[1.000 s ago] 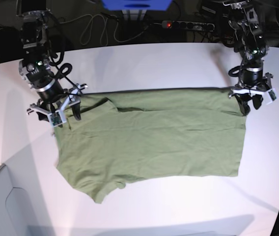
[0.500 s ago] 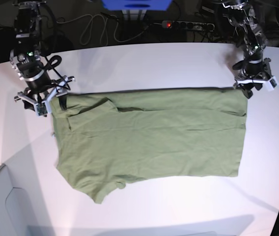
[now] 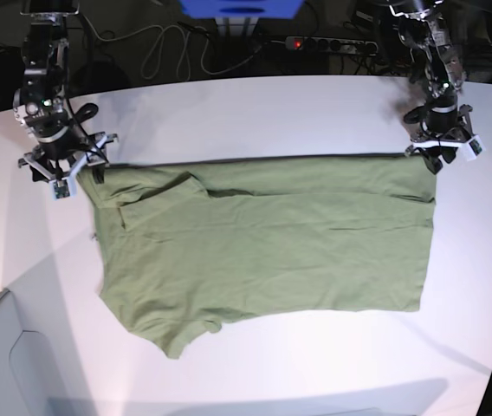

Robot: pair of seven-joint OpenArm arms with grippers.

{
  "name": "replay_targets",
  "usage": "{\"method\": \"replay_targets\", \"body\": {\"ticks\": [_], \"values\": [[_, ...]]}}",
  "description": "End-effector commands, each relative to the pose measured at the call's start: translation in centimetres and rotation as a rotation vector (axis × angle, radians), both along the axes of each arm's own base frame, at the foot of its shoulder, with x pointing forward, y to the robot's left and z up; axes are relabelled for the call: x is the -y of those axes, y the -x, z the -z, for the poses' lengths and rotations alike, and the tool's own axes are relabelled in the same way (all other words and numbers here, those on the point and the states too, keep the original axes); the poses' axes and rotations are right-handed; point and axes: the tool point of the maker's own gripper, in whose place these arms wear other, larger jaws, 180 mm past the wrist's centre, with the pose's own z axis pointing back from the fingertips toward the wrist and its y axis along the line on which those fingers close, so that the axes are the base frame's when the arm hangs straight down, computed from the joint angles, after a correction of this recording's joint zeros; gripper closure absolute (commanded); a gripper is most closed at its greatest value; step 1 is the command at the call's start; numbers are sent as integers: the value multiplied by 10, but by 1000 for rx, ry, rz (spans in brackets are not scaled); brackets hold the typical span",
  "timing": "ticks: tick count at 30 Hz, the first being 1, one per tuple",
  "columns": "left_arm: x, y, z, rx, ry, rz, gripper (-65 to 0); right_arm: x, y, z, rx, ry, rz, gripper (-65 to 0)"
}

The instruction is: Fold the T-shirt properly

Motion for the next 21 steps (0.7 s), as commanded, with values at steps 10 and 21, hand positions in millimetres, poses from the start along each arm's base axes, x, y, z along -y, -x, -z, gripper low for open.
{"method": "replay_targets", "body": {"ticks": [10, 21], "values": [[18, 7, 28, -94, 59, 38, -146, 9, -9, 2, 10, 1, 9, -406], [17, 8, 29, -96, 59, 37, 0, -7, 4, 24, -68, -34, -114, -333]]}}
